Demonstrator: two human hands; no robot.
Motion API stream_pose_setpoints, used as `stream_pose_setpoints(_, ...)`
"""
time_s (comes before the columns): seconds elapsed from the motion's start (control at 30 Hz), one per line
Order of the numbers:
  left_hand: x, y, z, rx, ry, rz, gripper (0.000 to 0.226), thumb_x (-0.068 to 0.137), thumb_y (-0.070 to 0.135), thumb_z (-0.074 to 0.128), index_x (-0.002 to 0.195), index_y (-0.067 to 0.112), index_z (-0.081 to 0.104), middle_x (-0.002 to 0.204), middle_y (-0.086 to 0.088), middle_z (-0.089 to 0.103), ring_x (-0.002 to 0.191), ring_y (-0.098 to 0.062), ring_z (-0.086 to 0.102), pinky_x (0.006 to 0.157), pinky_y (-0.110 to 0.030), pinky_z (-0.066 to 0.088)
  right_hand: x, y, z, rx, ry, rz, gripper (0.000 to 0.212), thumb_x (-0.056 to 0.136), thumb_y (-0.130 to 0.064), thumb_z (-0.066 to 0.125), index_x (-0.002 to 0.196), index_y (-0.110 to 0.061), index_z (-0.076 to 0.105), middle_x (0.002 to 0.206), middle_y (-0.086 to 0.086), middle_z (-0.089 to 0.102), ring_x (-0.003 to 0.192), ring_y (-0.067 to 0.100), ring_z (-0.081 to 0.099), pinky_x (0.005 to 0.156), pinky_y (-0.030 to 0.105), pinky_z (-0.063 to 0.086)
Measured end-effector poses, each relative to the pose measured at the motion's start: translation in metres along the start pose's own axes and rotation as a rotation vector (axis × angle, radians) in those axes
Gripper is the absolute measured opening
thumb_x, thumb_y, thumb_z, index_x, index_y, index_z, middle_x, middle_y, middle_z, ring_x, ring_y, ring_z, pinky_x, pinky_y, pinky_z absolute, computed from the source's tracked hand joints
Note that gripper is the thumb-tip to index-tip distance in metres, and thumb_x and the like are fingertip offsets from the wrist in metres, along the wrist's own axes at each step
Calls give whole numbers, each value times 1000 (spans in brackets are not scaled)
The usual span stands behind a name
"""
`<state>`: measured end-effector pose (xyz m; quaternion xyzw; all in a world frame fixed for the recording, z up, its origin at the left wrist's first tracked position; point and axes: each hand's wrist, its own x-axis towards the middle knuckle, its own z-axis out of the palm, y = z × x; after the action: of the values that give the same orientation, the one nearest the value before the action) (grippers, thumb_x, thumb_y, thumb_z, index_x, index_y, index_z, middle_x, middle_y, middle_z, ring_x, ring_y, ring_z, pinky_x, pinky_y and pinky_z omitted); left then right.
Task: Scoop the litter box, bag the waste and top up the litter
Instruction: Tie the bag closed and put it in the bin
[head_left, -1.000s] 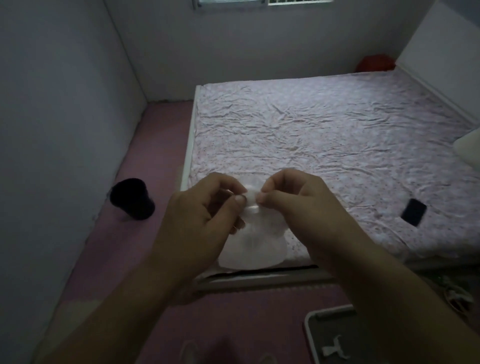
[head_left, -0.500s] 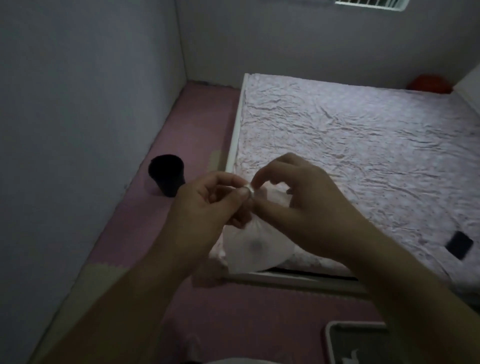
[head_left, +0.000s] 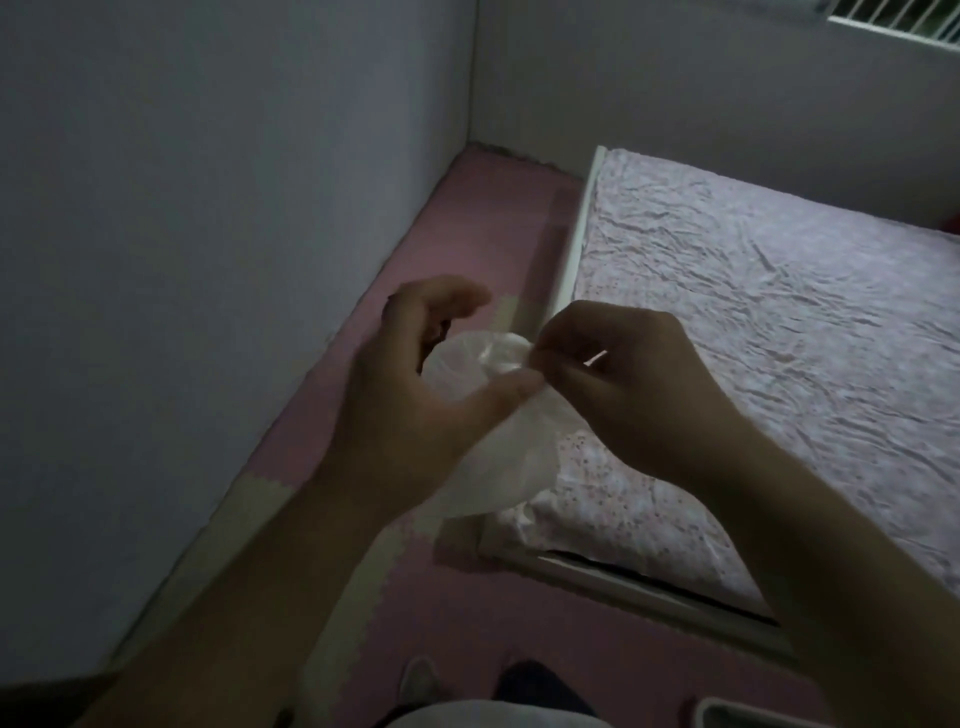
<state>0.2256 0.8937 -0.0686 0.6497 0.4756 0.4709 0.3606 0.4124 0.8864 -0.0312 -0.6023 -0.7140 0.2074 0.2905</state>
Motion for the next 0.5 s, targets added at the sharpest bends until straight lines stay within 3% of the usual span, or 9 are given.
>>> stream_pose_setpoints(0.1, 16, -16, 5, 16, -178, -56, 44, 79, 43, 79, 118, 43, 59, 117, 25, 65, 113, 5, 59, 93, -20, 51, 25, 1, 10, 37, -57, -1, 8, 88, -20, 69, 87, -26, 73, 81, -10, 71, 77, 3, 67, 71, 29, 57)
stream_pose_setpoints(0.23, 39, -36, 4, 13, -142, -93, 30, 84, 37, 77, 112, 34, 66, 104, 21, 69, 98, 4, 65, 78, -15, 54, 58, 15, 18, 168, -167, 46, 6, 90, -28, 70, 84, -28, 73, 83, -5, 71, 80, 12, 68, 76, 43, 58)
stream_pose_setpoints(0.37, 69, -58, 9, 99, -109, -135, 20, 87, 36, 76, 103, 26, 69, 94, 11, 71, 87, -6, 69, 74, -35, 59, 99, 33, 25, 242, -234, 44, 10, 92, -24, 69, 82, -25, 72, 82, -3, 69, 76, 13, 65, 72, 34, 54)
stream_pose_setpoints(0.5, 104, -78, 7, 193, -87, -76, 28, 85, 45, 68, 98, 20, 64, 87, 5, 69, 77, -16, 67, 65, -49, 56, 141, 43, 29, 282, -242, 22, 10, 93, -22, 68, 84, -22, 72, 81, -6, 69, 75, 6, 63, 70, 23, 49)
